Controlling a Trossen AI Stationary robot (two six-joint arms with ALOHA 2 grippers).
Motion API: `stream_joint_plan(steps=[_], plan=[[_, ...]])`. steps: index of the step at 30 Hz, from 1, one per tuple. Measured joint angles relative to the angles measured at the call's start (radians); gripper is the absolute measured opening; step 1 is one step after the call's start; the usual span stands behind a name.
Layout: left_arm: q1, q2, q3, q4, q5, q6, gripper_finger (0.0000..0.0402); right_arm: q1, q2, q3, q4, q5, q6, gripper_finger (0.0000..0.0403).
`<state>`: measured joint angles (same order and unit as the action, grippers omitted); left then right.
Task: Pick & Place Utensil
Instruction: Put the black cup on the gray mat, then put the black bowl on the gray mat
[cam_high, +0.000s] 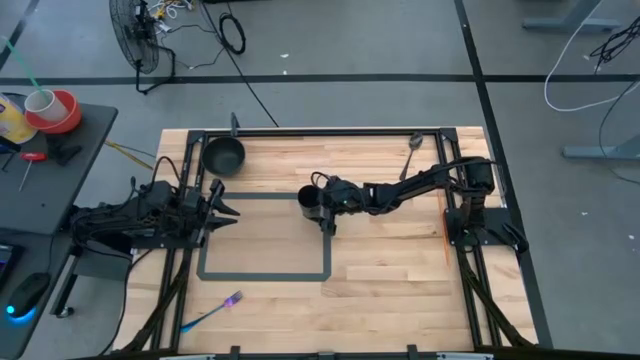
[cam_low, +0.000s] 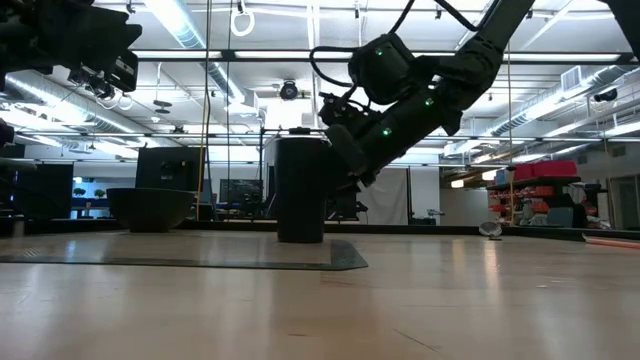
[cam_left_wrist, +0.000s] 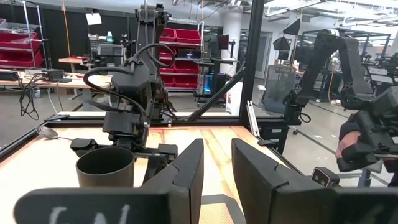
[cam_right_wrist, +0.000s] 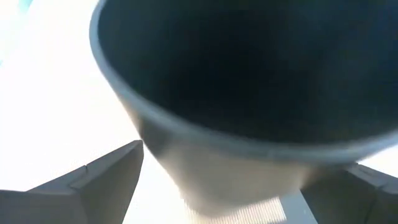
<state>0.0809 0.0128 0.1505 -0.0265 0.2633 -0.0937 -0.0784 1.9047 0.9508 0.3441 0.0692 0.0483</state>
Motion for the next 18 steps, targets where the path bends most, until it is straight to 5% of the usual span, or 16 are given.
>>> stream_joint_plan(steps=[18], plan=[[0.000, 0.000, 0.000, 0.001, 0.000, 0.000, 0.0087, 0.004, -0.198, 0.001, -0.511, 0.013, 0.019, 0.0398]])
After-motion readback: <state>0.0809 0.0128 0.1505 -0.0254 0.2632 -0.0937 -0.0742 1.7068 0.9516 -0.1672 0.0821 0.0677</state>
